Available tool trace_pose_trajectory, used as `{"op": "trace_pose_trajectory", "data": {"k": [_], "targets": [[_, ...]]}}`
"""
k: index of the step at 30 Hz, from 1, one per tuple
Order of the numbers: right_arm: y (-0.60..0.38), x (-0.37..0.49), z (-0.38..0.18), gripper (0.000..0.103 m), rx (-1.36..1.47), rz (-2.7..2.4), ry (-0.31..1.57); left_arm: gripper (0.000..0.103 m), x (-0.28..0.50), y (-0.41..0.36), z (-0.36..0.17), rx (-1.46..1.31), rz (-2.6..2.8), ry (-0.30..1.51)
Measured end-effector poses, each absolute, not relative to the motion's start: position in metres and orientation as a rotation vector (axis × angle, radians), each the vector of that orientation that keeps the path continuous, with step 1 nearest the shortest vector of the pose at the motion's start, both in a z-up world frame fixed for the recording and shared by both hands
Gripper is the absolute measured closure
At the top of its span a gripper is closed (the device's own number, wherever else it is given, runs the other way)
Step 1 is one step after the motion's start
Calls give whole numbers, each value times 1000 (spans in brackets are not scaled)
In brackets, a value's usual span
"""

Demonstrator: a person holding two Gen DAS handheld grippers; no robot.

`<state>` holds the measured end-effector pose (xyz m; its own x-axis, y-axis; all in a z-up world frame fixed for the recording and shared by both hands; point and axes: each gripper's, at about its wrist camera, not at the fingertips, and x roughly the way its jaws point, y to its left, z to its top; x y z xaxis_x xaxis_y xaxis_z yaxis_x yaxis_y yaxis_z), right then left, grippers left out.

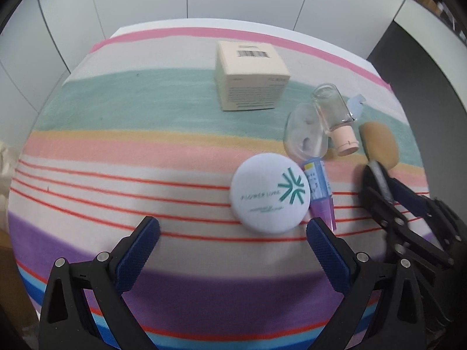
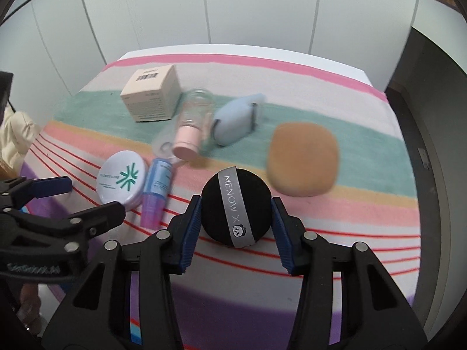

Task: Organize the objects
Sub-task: 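Grasp the white FLOWER LURE compact with the left gripper while the right grasps the black MENOW puff, then lift the white compact with the left gripper while the right gripper lifts the black puff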

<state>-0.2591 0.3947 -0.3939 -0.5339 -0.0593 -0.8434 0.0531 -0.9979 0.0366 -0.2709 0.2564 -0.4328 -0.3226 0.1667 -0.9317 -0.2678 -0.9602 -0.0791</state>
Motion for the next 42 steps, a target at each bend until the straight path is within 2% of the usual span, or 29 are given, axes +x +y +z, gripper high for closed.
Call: {"op": "trace_pose_trajectory", "data": {"k": [7,9,10,11,29,36,42], "targets": [[411,-247,-392,55,1535,-2707,-81,3,-281,282,-436,-1626,2414,245],[419,-240,-390,55,1542,-2705,-112,14,-281,283,-432,-1600,2436,227],[421,-239,-390,55,1547,-2704,-128,37,-280,284,-429,-1578,2446,229],[421,-238,-390,55,1549,-2702,-133,45,-279,287,-425,-1556,2454,235],[417,-238,-382,55,1585,-2692,-166,45,-290,262,-419,-1658,2442,173],[417,-245,-356,55,1565,-2715,-177,45,-292,248,-385,-1601,2475,137],[416,-247,-316,55,1513,-2760,-186,45,-287,241,-327,-1474,2522,142]]}}
